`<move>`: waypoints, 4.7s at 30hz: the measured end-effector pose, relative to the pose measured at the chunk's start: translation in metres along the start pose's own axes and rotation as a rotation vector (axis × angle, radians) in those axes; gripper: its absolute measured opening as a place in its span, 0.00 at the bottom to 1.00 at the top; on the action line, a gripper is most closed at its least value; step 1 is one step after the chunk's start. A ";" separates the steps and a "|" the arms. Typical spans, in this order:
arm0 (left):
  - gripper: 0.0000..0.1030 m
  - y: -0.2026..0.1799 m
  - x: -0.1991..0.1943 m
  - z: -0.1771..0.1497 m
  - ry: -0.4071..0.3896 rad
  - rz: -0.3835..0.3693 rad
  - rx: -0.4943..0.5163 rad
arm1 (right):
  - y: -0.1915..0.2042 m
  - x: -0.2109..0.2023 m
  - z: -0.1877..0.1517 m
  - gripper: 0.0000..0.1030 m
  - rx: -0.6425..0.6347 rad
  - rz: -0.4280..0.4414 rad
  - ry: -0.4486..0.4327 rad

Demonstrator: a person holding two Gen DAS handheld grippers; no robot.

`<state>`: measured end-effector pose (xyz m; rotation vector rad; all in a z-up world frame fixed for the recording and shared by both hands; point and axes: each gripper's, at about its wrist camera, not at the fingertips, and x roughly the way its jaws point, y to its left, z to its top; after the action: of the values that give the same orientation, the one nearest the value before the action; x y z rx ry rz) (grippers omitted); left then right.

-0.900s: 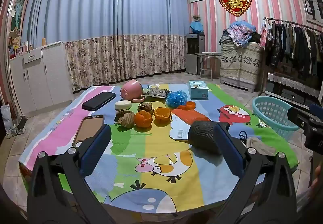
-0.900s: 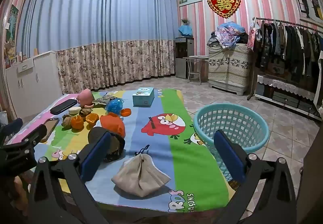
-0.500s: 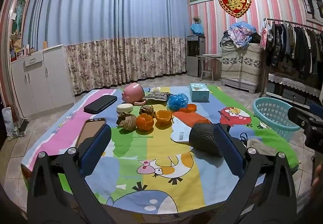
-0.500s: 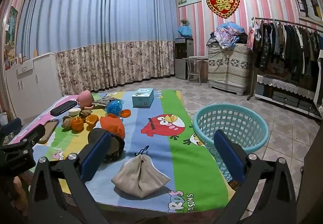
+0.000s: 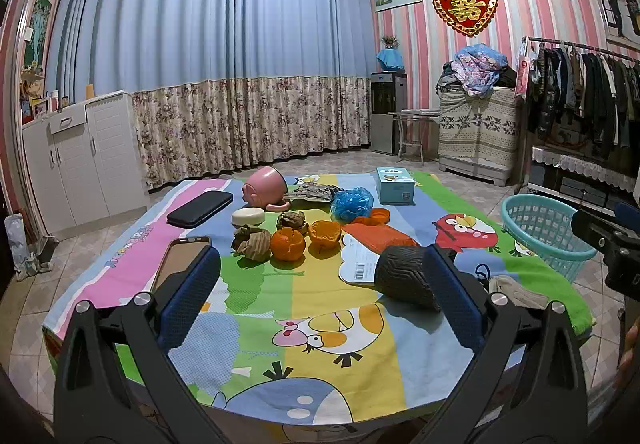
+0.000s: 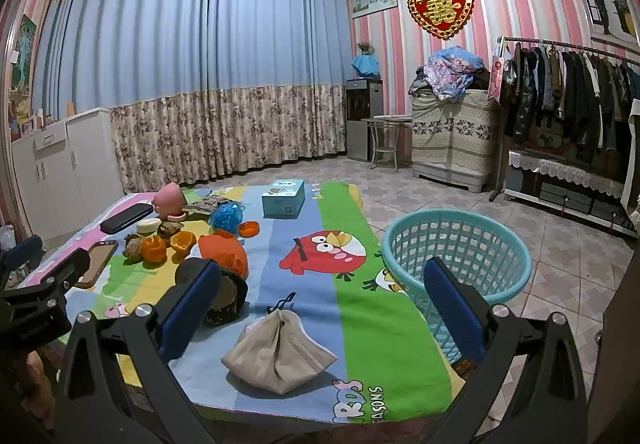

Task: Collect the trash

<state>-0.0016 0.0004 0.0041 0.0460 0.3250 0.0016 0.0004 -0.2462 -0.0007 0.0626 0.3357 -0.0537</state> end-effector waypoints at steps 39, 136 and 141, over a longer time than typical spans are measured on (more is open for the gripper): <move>0.95 0.001 -0.003 0.002 -0.003 0.001 -0.002 | -0.001 0.000 -0.001 0.96 0.001 0.002 -0.005; 0.95 0.025 0.020 -0.011 0.048 0.031 -0.030 | 0.004 0.049 -0.025 0.96 -0.014 -0.001 0.157; 0.95 0.026 0.023 -0.011 0.054 0.028 -0.027 | 0.013 0.058 -0.032 0.96 -0.047 -0.009 0.168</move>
<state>0.0166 0.0268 -0.0123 0.0240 0.3780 0.0350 0.0457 -0.2339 -0.0498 0.0194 0.5047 -0.0500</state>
